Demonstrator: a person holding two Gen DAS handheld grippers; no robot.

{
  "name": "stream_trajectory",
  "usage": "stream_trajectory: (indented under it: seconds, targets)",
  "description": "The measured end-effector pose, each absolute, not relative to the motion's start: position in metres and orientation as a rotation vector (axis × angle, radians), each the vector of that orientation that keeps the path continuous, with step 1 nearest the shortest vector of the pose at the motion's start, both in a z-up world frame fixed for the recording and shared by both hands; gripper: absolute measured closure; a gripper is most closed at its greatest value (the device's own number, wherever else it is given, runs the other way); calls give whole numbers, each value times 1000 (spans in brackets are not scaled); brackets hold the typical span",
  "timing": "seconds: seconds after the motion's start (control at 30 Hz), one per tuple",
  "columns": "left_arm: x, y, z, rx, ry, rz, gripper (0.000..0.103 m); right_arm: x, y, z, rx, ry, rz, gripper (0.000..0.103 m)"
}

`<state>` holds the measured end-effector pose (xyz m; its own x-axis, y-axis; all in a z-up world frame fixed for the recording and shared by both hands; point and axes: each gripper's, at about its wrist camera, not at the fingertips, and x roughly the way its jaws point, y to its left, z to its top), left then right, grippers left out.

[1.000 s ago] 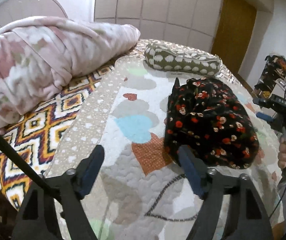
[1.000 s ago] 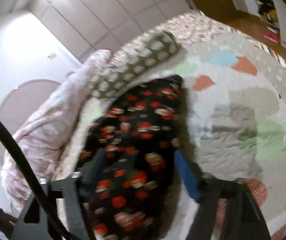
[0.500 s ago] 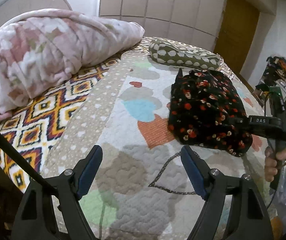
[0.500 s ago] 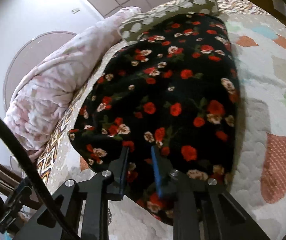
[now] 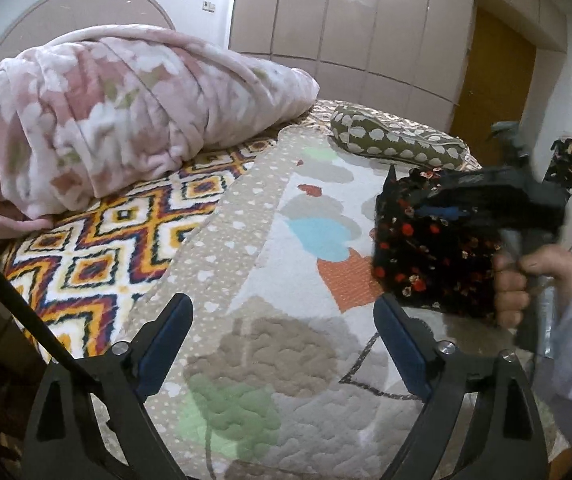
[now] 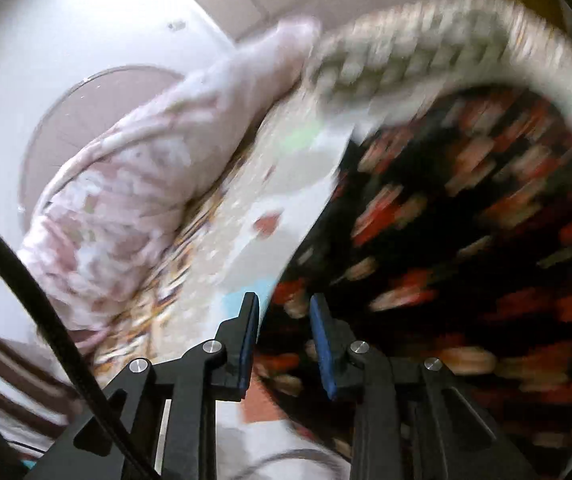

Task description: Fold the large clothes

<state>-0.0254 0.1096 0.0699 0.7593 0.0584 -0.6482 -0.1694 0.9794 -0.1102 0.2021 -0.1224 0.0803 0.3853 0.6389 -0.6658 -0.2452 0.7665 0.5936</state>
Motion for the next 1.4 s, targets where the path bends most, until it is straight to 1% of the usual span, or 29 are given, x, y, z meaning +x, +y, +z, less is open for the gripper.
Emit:
stream_trajectory:
  seconds: [0.07, 0.13, 0.2, 0.33, 0.43, 0.5, 0.6, 0.7, 0.8, 0.9, 0.93, 0.97, 1.03, 1.1, 1.23, 1.3, 1.4]
  targets:
    - [-27, 117, 68, -178, 710, 129, 12, 203, -104, 53, 422, 1122, 603, 74]
    - [-28, 123, 66, -197, 710, 127, 12, 191, -95, 39, 358, 1127, 620, 75]
    - [-28, 127, 65, -212, 701, 140, 12, 179, -90, 41, 305, 1113, 637, 75]
    - [-32, 127, 67, -220, 664, 169, 12, 167, -85, 63, 248, 1099, 654, 74]
    - [-35, 127, 71, -197, 646, 190, 12, 161, -94, 97, 278, 1004, 695, 74]
    - [-36, 130, 72, -201, 642, 203, 12, 166, -107, 119, 281, 915, 615, 74]
    - [-38, 132, 73, -211, 636, 210, 12, 191, -131, 129, 340, 857, 455, 74]
    - [-40, 129, 74, -183, 622, 225, 12, 220, -144, 114, 401, 884, 363, 74]
    - [-41, 130, 75, -176, 614, 238, 12, 243, -137, 85, 460, 986, 365, 72]
    - [-41, 131, 74, -179, 612, 247, 12, 242, -107, 71, 410, 1055, 470, 72]
    - [-41, 132, 74, -180, 611, 250, 12, 236, -93, 71, 375, 1071, 532, 70]
    - [-40, 132, 74, -182, 613, 253, 11, 229, -84, 73, 335, 1076, 555, 59]
    - [-41, 131, 74, -181, 615, 251, 11, 215, -73, 81, 273, 1043, 586, 52]
    - [-42, 129, 75, -175, 611, 254, 11, 206, -86, 86, 340, 1014, 595, 52]
    - [-47, 124, 80, -164, 585, 276, 11, 188, -119, 75, 558, 1014, 646, 52]
    - [-51, 121, 84, -156, 566, 303, 10, 167, -124, 68, 556, 1037, 664, 52]
    - [-58, 120, 91, -162, 525, 333, 4, 129, -123, 60, 501, 1056, 694, 52]
